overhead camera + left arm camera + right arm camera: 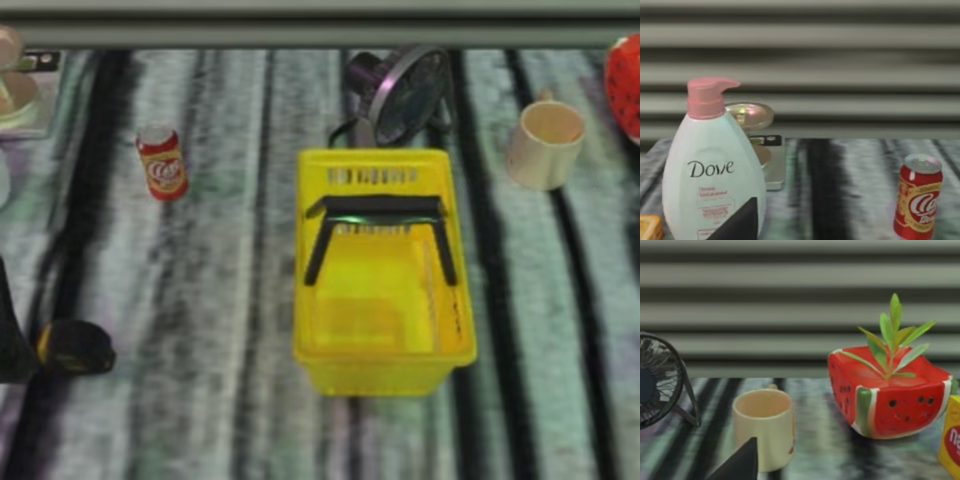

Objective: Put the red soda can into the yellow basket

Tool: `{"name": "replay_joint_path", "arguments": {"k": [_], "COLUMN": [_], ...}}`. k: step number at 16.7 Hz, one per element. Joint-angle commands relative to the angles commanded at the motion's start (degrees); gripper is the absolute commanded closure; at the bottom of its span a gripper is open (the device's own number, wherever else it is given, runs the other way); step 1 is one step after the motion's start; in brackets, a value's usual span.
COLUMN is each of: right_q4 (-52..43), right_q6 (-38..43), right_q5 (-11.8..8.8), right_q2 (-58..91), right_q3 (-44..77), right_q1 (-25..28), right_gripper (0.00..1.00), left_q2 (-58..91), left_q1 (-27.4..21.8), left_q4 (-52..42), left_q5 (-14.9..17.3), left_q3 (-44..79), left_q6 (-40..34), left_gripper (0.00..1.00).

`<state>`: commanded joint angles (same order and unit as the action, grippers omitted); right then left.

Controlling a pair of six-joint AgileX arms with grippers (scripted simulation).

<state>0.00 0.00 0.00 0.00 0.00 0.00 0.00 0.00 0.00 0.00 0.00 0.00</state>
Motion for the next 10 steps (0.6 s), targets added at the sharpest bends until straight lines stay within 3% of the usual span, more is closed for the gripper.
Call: {"name": "replay_joint_path", "arguments": {"k": [5,10], "right_q4": [0.0,0.0], "right_q6": [0.0,0.0], "right_q5": [0.0,0.0], "right_q2": [0.0,0.0], "right_q3": [0.0,0.0], "right_q1": [0.0,0.0], "right_gripper": [0.0,0.0], "left_q2": [2.7,16.9], "left_q1": [-0.3,-1.3], "left_q4": [-1.5,-9.0], "left_q5": [0.3,1.1], "left_q3": [2.8,17.2], "left_q6": [0.7,4.3], "left_gripper": [0.0,0.0]}}
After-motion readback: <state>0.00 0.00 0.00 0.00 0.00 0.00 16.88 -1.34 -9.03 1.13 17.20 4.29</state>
